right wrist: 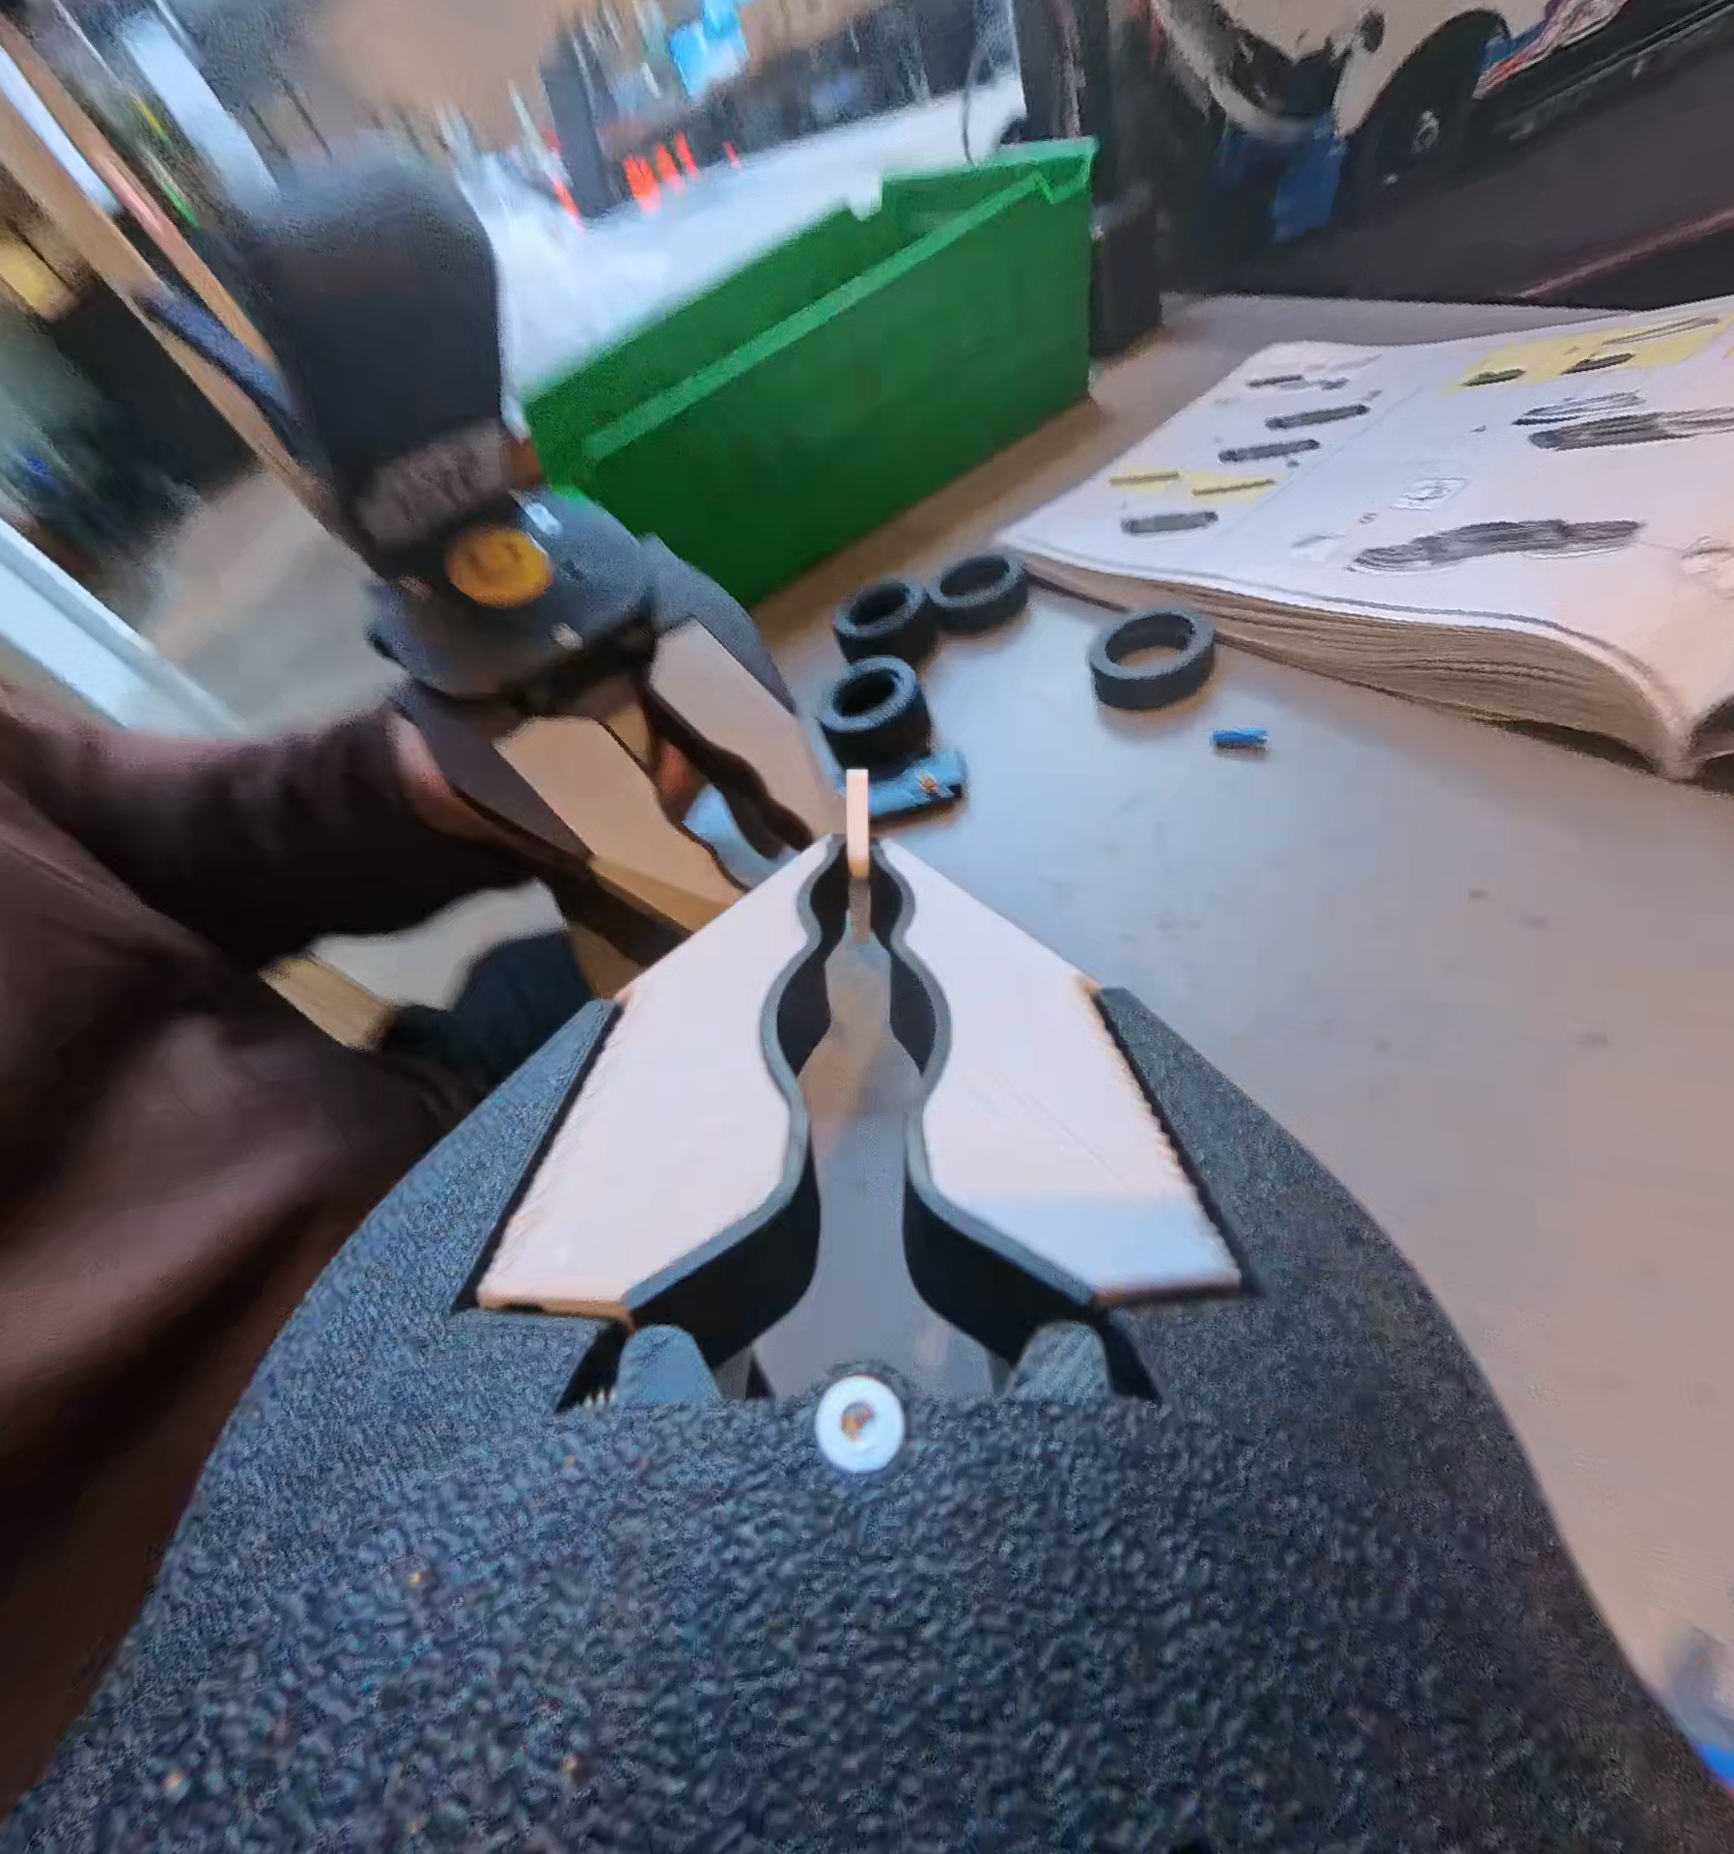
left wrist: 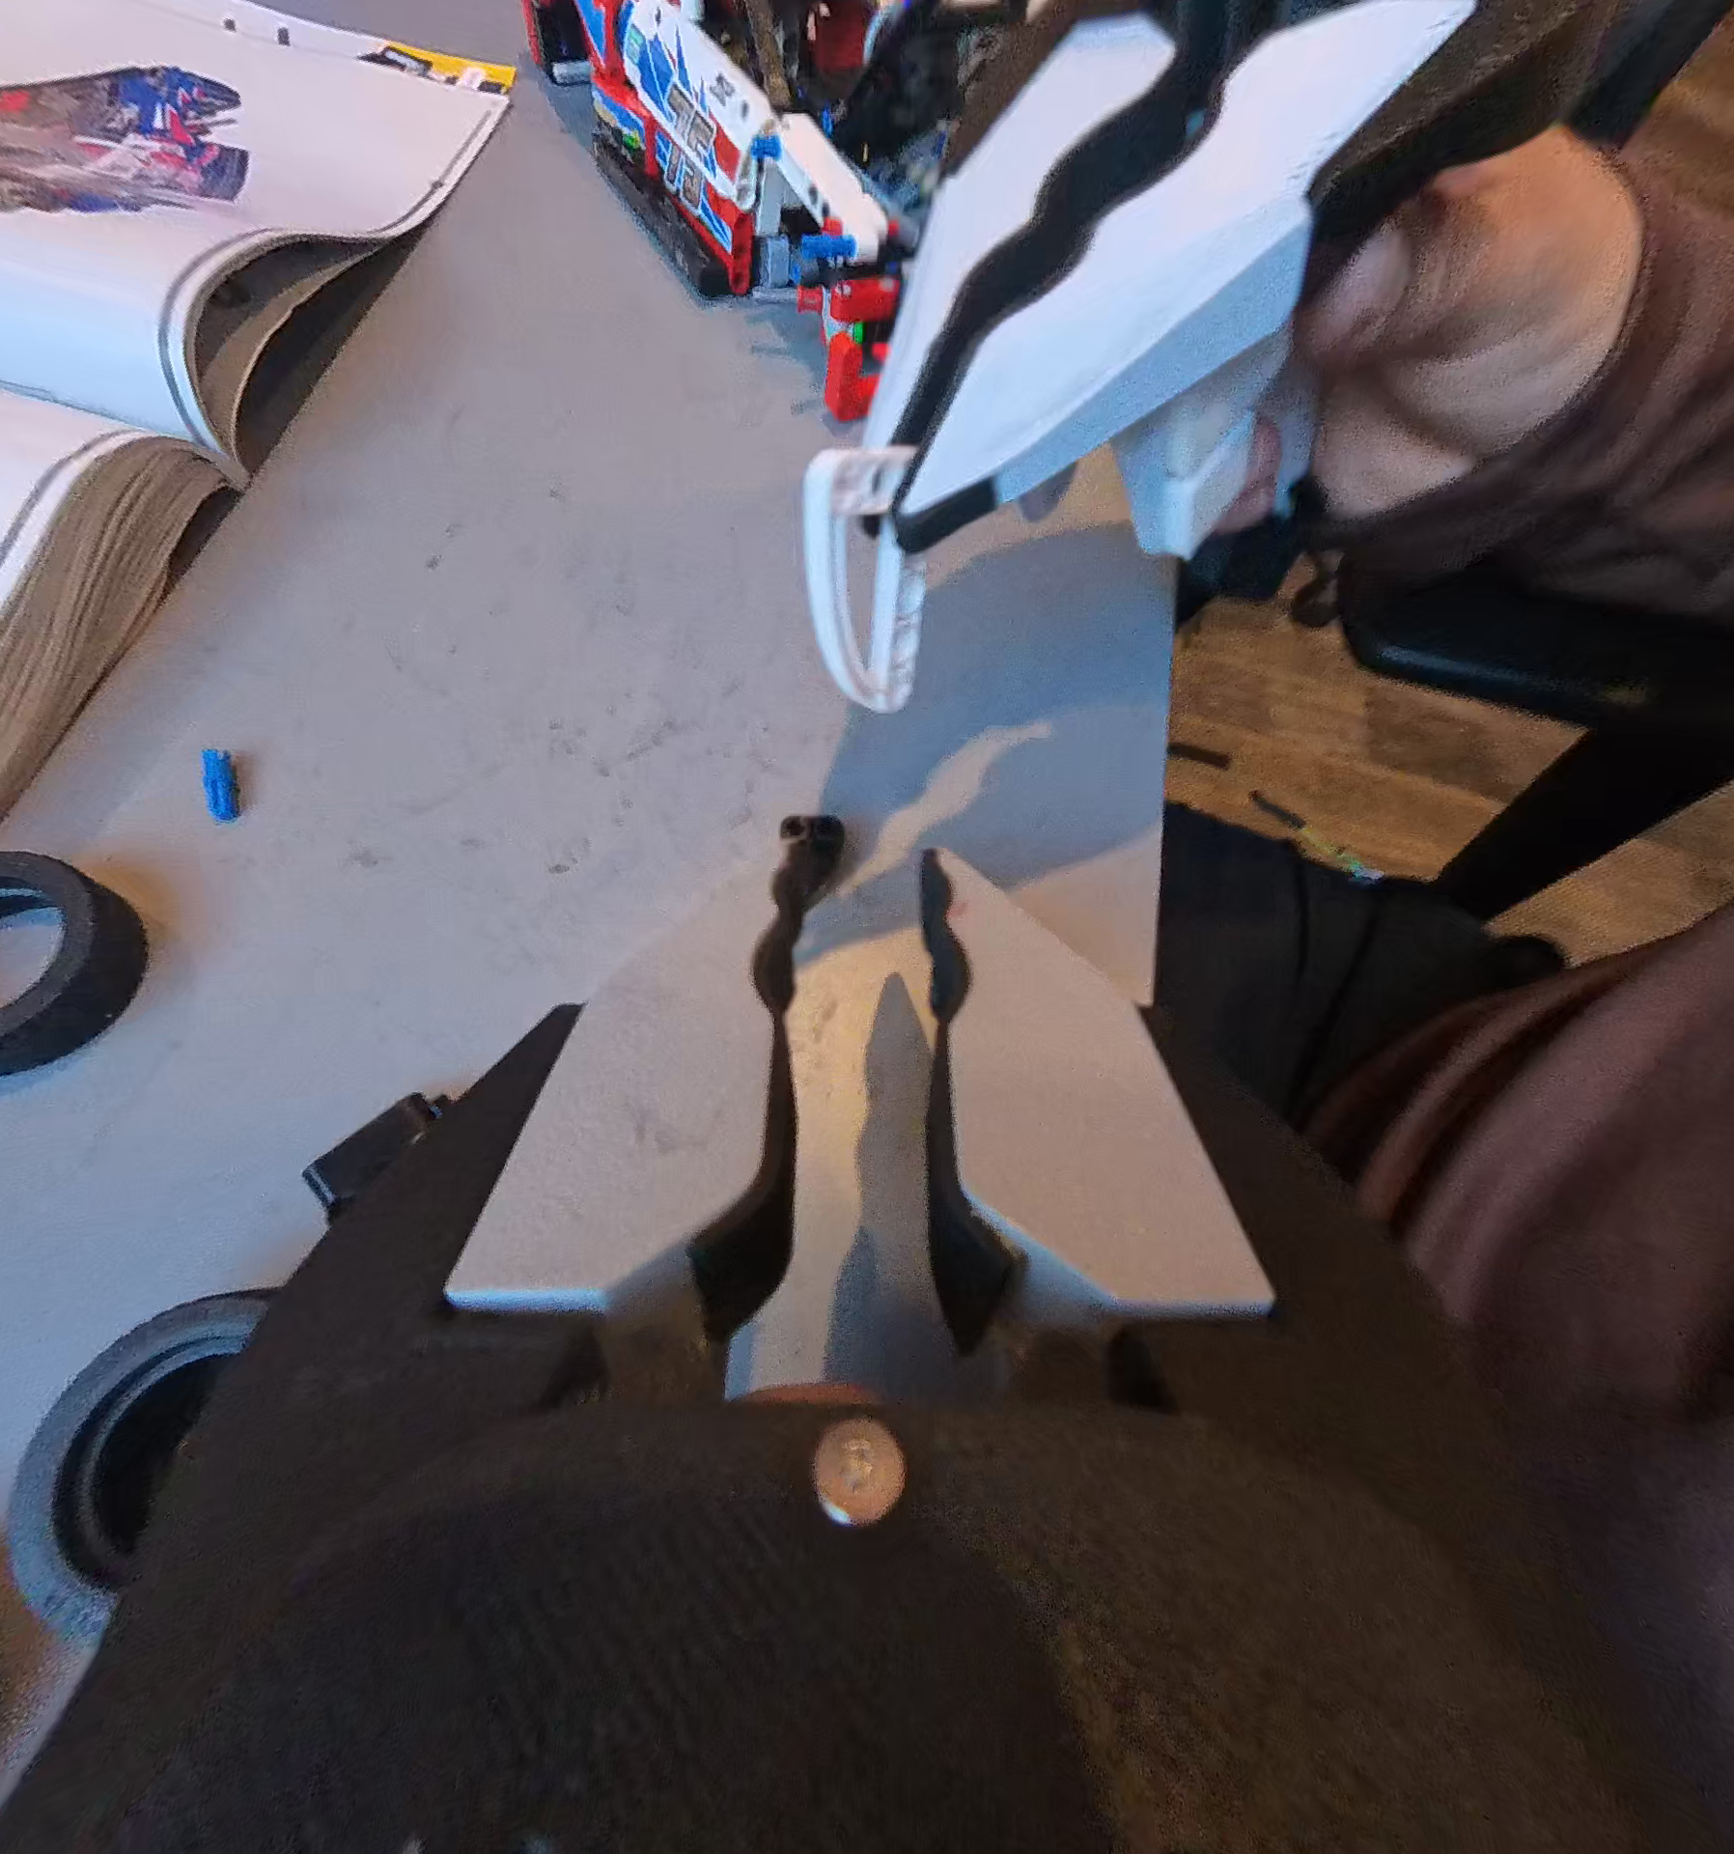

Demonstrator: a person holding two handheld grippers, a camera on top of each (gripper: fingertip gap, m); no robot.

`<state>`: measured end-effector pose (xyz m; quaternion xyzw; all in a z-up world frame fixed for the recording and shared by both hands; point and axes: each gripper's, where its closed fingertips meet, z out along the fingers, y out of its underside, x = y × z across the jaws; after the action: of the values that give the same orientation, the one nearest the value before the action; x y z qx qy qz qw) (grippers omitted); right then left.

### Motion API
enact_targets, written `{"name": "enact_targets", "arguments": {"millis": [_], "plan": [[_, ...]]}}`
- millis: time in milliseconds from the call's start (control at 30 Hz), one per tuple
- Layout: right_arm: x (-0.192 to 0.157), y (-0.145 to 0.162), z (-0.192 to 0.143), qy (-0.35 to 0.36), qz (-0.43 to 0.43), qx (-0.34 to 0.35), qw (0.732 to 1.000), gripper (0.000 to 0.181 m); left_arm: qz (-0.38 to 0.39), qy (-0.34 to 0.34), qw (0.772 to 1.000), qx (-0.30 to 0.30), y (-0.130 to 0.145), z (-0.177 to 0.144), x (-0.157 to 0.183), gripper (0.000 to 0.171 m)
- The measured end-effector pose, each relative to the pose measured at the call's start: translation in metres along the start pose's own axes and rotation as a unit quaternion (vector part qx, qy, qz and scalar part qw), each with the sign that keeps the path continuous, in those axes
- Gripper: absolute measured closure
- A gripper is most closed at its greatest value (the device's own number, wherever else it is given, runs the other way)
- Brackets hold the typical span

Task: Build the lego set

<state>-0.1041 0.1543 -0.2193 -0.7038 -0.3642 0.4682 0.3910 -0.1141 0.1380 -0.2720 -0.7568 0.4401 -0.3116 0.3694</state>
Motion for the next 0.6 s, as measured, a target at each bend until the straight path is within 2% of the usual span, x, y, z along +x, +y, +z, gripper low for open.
{"name": "enact_targets", "arguments": {"millis": [33,67,167,267,433,533,600], "plan": [[-0.006,-0.006,-0.001,-0.029,0.039,0.021,0.999,0.178,-0.017,0.019,1.0,0.013,-0.005,-0.001,0.003,0.143],[-0.01,-0.01,-0.002,-0.052,0.076,0.037,0.995,0.178,-0.033,0.046,0.998,0.032,-0.011,-0.003,0.009,0.142],[-0.016,-0.016,-0.004,-0.095,0.135,0.072,0.984,0.178,-0.069,0.1,0.988,0.094,-0.031,-0.015,0.018,0.15],[-0.021,-0.016,-0.004,-0.098,0.134,0.079,0.983,0.178,-0.094,0.135,0.978,0.13,-0.043,-0.025,0.022,0.167],[-0.03,-0.021,-0.008,-0.109,0.121,0.091,0.982,0.177,-0.142,0.196,0.957,0.158,-0.052,-0.036,0.031,0.169],[-0.033,-0.021,-0.011,-0.104,0.119,0.096,0.983,0.177,-0.17,0.223,0.946,0.162,-0.055,-0.04,0.036,0.161],[-0.035,-0.02,-0.011,-0.108,0.122,0.099,0.982,0.177,-0.17,0.223,0.946,0.162,-0.054,-0.04,0.037,0.169]]}}
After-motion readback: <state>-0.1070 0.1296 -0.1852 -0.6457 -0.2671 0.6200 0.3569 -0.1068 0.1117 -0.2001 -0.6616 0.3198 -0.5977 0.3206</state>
